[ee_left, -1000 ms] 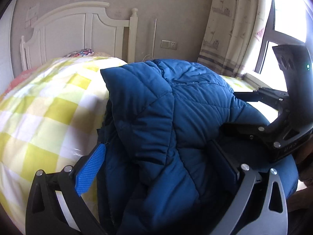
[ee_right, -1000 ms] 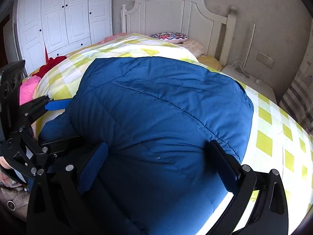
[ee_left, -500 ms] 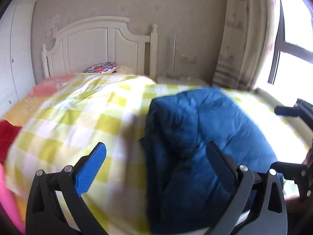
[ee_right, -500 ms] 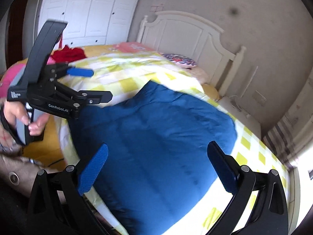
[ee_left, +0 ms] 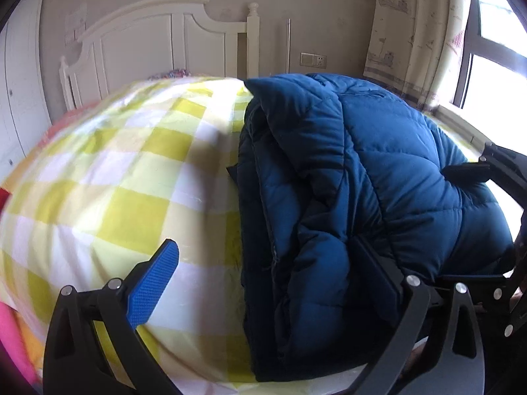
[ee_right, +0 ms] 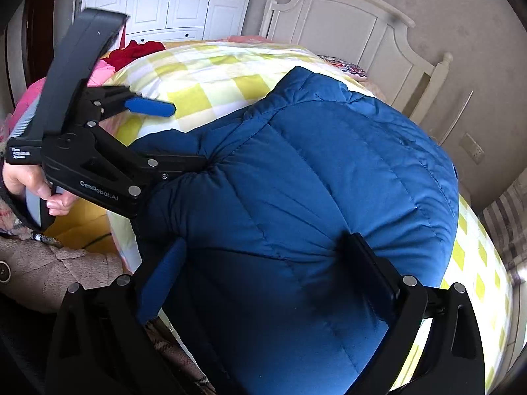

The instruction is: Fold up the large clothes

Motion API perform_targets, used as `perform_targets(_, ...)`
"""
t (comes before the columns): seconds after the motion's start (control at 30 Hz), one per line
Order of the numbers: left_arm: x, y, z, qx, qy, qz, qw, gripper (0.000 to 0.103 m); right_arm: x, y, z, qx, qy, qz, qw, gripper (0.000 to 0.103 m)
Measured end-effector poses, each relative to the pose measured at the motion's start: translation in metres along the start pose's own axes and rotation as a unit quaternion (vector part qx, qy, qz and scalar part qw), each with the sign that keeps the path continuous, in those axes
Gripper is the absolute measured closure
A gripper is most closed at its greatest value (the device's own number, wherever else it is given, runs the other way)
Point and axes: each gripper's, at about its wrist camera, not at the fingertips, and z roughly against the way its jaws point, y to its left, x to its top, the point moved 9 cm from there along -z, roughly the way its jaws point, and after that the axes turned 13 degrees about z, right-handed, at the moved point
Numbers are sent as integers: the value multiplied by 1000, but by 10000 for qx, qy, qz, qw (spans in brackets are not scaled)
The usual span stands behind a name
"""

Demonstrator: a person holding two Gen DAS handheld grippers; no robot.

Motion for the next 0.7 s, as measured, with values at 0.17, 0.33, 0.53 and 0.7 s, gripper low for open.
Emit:
perform_targets(0.17,-1,2,2,-11,5,94,10000,2,15,-7,35,-43,-117,25,9999,18)
perform_targets(0.33,0,2,3,25,2,85,10000,2,11,-39,53,-405,-239,-371,9982,18)
perform_targets(0.53,37,-15,31,791,-29,-819,9935,2,-15,-28,15,-60,-50,-537,9985,7)
perform_targets(0.7,121,-64,61,1140,-1081,-1341,9784,2,-12,-25,12,15,-134,-502,9986,5)
